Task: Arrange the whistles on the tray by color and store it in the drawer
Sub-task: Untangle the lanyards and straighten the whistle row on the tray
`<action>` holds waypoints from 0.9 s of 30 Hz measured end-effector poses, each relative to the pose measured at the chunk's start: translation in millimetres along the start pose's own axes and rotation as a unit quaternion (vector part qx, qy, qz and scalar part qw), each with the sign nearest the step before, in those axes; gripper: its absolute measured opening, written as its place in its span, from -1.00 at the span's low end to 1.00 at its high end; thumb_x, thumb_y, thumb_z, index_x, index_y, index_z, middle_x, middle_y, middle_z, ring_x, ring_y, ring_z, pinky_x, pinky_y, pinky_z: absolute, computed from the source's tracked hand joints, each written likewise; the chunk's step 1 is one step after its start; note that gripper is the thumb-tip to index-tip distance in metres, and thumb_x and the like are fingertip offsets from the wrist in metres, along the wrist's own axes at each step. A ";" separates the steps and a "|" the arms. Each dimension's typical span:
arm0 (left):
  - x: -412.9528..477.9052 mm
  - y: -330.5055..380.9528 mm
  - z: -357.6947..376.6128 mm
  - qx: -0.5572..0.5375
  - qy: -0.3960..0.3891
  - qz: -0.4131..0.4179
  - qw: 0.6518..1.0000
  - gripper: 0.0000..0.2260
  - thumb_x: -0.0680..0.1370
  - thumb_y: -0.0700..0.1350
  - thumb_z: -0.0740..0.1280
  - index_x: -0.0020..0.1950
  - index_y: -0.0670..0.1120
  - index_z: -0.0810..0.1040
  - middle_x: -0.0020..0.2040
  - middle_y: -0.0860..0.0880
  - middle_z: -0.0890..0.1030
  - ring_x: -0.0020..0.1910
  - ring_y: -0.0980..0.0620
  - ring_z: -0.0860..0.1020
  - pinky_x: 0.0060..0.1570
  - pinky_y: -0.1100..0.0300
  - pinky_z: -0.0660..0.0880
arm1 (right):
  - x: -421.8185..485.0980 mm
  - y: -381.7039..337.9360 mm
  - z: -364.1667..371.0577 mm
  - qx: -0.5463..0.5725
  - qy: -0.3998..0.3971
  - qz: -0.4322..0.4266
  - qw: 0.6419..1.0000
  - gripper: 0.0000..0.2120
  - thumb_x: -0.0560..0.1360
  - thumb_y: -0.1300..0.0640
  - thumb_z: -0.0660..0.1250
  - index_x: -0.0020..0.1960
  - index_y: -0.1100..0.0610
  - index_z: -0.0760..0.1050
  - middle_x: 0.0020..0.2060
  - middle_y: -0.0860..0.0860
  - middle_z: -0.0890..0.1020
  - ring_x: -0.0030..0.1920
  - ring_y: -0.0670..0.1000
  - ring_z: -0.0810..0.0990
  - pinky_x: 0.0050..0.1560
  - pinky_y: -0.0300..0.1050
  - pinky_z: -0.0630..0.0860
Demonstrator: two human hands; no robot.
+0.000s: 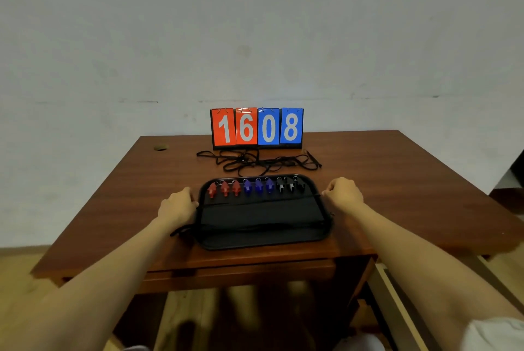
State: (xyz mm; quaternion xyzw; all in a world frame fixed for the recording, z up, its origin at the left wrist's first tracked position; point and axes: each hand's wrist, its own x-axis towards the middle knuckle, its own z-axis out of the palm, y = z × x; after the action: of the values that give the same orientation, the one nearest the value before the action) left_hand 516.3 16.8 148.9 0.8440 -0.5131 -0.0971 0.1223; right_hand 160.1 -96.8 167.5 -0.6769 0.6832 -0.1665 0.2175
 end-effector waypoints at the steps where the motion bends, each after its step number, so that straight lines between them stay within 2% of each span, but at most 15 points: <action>1: -1.6 -2.0 2.1 0.006 -0.003 0.000 1.000 -0.86 0.59 -0.05 0.23 0.04 -0.10 0.46 0.06 -0.13 0.61 0.06 -0.18 0.54 0.07 0.02 0.43 | -0.5 3.4 2.3 -0.005 -0.006 0.003 1.000 -0.66 0.51 0.17 0.29 -0.43 0.12 0.40 -0.30 0.11 0.61 -0.33 0.14 0.52 -0.36 -0.15 0.38; 3: -5.0 -6.2 6.2 0.017 -0.004 0.001 1.000 -0.87 0.59 -0.05 0.23 0.03 -0.08 0.50 0.05 -0.11 0.62 0.06 -0.16 0.55 0.06 0.03 0.42 | -3.4 8.4 5.4 -0.020 -0.017 0.010 1.000 -0.66 0.50 0.25 0.22 -0.46 0.15 0.36 -0.42 0.10 0.52 -0.44 0.11 0.41 -0.42 -0.16 0.31; 4: -7.0 -7.8 8.4 0.020 -0.003 0.001 1.000 -0.86 0.59 -0.06 0.23 0.03 -0.08 0.52 0.05 -0.11 0.63 0.06 -0.15 0.56 0.05 0.04 0.42 | -5.9 9.8 6.0 -0.028 -0.021 0.013 0.999 -0.69 0.49 0.25 0.23 -0.43 0.17 0.40 -0.43 0.09 0.51 -0.44 0.11 0.43 -0.42 -0.15 0.34; 8: -14.5 -10.2 17.3 0.036 -0.002 0.006 0.999 -0.86 0.59 -0.05 0.23 0.03 -0.05 0.55 0.05 -0.08 0.63 0.09 -0.13 0.55 0.09 0.04 0.40 | -14.8 12.6 7.1 -0.042 -0.042 0.014 0.998 -0.80 0.48 0.15 0.36 -0.28 0.20 0.52 -0.32 0.10 0.59 -0.28 0.13 0.57 -0.31 -0.10 0.46; 12: -21.5 -9.9 22.8 0.063 0.001 0.012 0.998 -0.84 0.58 -0.06 0.23 0.06 -0.05 0.57 0.07 -0.08 0.63 0.12 -0.13 0.54 0.11 0.05 0.40 | -16.6 17.1 9.8 -0.068 -0.044 0.018 0.997 -0.86 0.47 0.15 0.36 -0.18 0.22 0.58 -0.27 0.10 0.61 -0.22 0.16 0.61 -0.30 -0.09 0.49; 15: -23.1 -10.9 23.7 0.063 0.003 0.011 0.998 -0.84 0.57 -0.06 0.24 0.05 -0.04 0.58 0.06 -0.08 0.63 0.12 -0.14 0.54 0.09 0.05 0.40 | -16.5 20.9 14.0 -0.082 -0.036 0.015 0.996 -0.82 0.48 0.16 0.35 -0.26 0.22 0.51 -0.39 0.06 0.53 -0.29 0.14 0.56 -0.33 -0.10 0.44; 17: -23.5 -11.1 24.2 0.069 0.002 0.012 0.998 -0.85 0.57 -0.06 0.24 0.04 -0.04 0.58 0.06 -0.09 0.63 0.11 -0.14 0.54 0.09 0.05 0.40 | -16.7 22.9 16.0 -0.085 -0.039 0.013 0.996 -0.82 0.48 0.16 0.35 -0.26 0.21 0.49 -0.39 0.06 0.52 -0.27 0.14 0.57 -0.32 -0.10 0.43; 20: -24.8 -10.7 25.1 0.084 0.011 0.016 0.996 -0.83 0.56 -0.06 0.24 0.06 -0.02 0.59 0.12 -0.10 0.60 0.16 -0.15 0.49 0.13 0.02 0.38 | -16.5 25.5 17.6 -0.095 -0.043 0.010 0.995 -0.85 0.49 0.15 0.35 -0.19 0.23 0.54 -0.32 0.08 0.57 -0.25 0.15 0.58 -0.30 -0.10 0.44; 24: -26.9 -5.1 26.1 0.114 0.018 0.028 0.993 -0.77 0.58 -0.07 0.20 0.18 0.04 0.56 0.21 -0.10 0.47 0.28 -0.17 0.34 0.25 -0.03 0.27 | -13.8 29.2 20.3 -0.108 -0.041 -0.004 0.993 -0.85 0.50 0.17 0.33 -0.07 0.26 0.59 -0.26 0.10 0.60 -0.20 0.16 0.59 -0.28 -0.08 0.48; 25: -27.9 -2.1 26.6 0.122 0.025 0.035 0.992 -0.76 0.58 -0.07 0.20 0.19 0.05 0.55 0.21 -0.09 0.46 0.28 -0.16 0.32 0.26 -0.03 0.26 | -12.9 29.5 21.1 -0.112 -0.041 -0.015 0.993 -0.84 0.51 0.16 0.32 -0.03 0.26 0.59 -0.20 0.13 0.62 -0.14 0.17 0.59 -0.23 -0.04 0.52; 27: -30.6 5.1 28.7 0.131 0.040 0.057 0.989 -0.76 0.58 -0.06 0.20 0.21 0.06 0.54 0.22 -0.07 0.45 0.28 -0.14 0.31 0.26 -0.01 0.24 | -10.8 29.3 23.7 -0.127 -0.029 -0.054 0.990 -0.79 0.52 0.14 0.30 0.08 0.22 0.57 0.01 0.16 0.60 0.09 0.19 0.53 0.00 0.05 0.55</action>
State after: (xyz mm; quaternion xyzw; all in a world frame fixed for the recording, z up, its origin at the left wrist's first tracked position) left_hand 489.7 38.7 124.3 0.8251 -0.5637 0.0121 0.0360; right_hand 147.4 -83.6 132.8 -0.7396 0.6545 -0.0708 0.1400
